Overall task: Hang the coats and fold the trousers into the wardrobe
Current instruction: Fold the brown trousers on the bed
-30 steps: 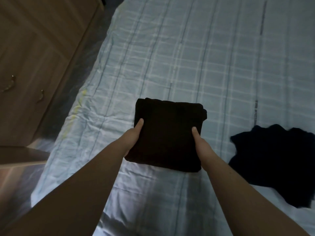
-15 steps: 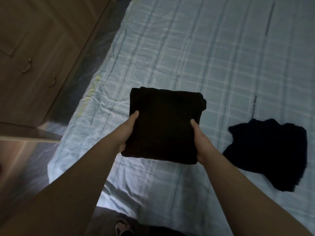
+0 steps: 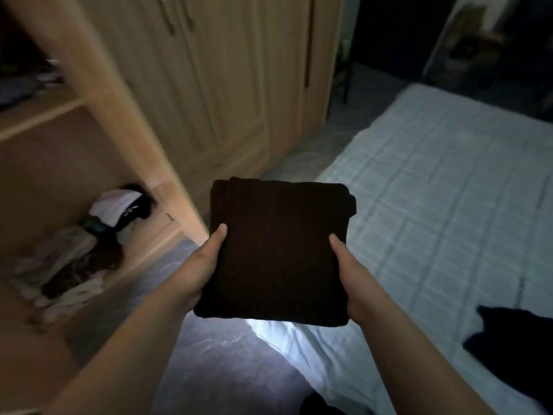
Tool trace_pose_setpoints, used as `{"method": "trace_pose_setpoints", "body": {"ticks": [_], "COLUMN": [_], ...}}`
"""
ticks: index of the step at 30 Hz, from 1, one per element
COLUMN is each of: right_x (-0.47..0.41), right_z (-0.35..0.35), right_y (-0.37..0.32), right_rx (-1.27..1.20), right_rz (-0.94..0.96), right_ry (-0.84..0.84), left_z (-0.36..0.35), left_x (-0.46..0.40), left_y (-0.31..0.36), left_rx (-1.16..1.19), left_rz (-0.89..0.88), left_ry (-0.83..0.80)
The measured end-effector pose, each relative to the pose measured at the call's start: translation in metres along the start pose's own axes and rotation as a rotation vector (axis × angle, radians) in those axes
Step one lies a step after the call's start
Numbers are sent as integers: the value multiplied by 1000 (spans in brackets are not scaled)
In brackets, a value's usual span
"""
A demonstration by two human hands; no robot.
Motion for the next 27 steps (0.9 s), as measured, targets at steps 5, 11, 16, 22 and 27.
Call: {"method": "trace_pose_setpoints", "body": {"ticks": [5, 11, 16, 22, 27], "right_x": [61, 111, 128, 86, 17], "right_z": [-155, -319, -412, -478, -521], "right_y": [-3, 1, -6, -27, -68], "right_rx": [94, 255, 341, 380, 427], "right_rz": [34, 78, 92, 140, 177], "right_ry": [-178, -353, -505, -513, -462], "left_z": [172, 321, 397, 451, 478], "left_x": [71, 148, 180, 153, 87], "left_y": [-29, -71, -80, -48, 14], "left_rx": [195, 496, 613, 635, 583], "left_rz": [-42, -46, -137, -188, -173], "left_ry": [97, 262, 423, 512, 535]}}
Point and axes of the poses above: each hand's wrist, its own x-axis away from the middle knuckle, its own z-axis out of the back of the hand, y = z × x, the point moved 5 cm from there along -x, towards the middle knuckle, and after that the axes turned 11 degrees about z, right-handed, at the moved point
